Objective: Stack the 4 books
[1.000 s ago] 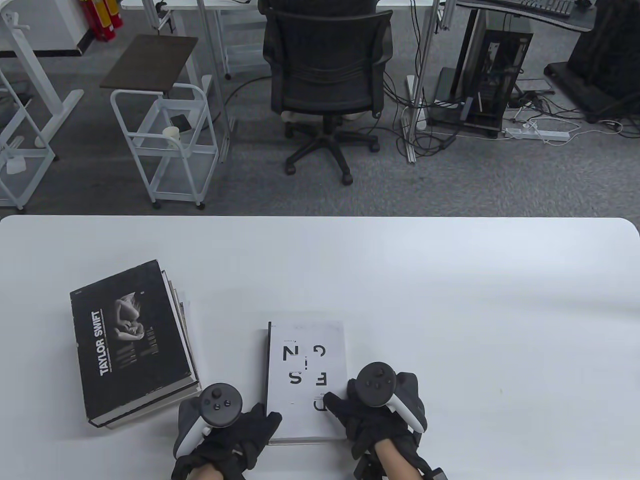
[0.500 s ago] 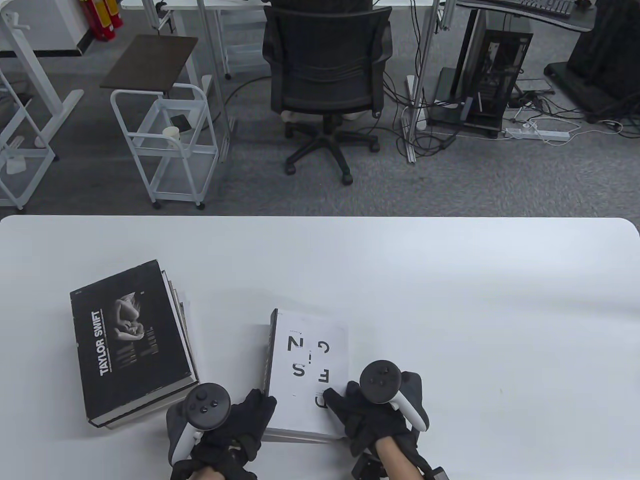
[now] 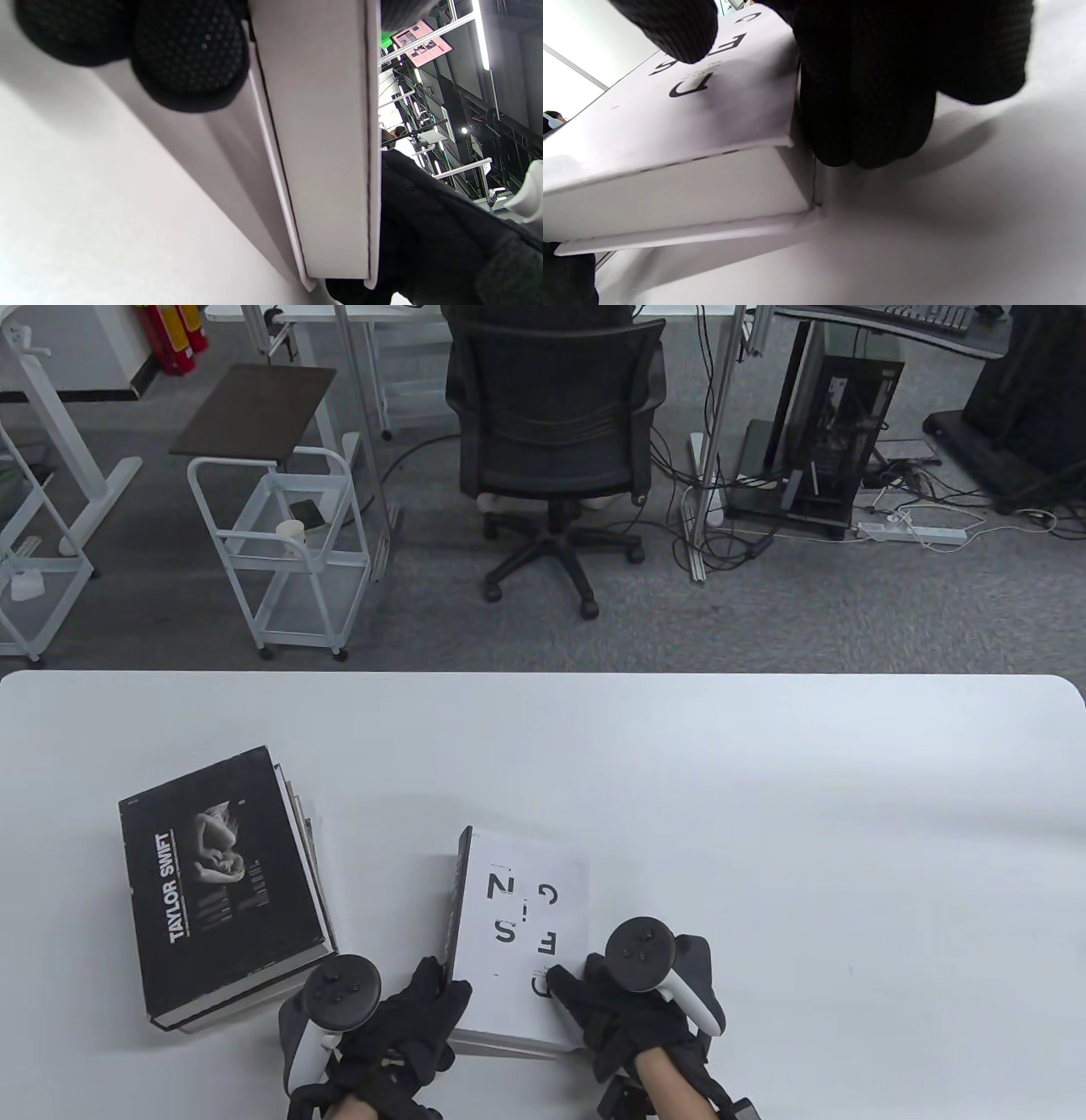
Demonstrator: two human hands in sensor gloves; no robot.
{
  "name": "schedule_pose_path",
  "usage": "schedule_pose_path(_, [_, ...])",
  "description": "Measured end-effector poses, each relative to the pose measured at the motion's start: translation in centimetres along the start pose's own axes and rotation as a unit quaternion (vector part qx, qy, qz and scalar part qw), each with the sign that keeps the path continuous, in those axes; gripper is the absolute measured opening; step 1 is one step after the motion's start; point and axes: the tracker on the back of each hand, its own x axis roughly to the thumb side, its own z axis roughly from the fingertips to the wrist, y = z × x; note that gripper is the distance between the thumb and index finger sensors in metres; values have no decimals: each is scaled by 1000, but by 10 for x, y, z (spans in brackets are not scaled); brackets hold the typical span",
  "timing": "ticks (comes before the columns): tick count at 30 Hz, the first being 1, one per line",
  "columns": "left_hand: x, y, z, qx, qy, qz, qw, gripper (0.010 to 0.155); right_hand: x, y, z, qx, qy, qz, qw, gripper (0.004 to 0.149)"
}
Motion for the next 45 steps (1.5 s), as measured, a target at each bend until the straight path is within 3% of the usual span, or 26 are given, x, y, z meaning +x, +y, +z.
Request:
schedule_pose_path(10, [10,5,3,4,1,-5,1000,75,2,-6,-1,0,-2,15,1000,76])
schedule_pose_path(25, [52,33,24,9,23,-151,988,69,-6,-20,3,-26,1,-7,1000,71])
schedule_pose_path(31, [63,67,43,35,31,-152,987,68,-9,-22,3,-27,3,-10,1000,71])
schedule_pose_path(37, [66,111,67,91,21,-84,992,67,-9,-22,3,-25,3,-10,1000,71])
schedule_pose_path(45, [41,166,90,161,34,32,986,68,-6,-23,4,-28,-4,-1,1000,71])
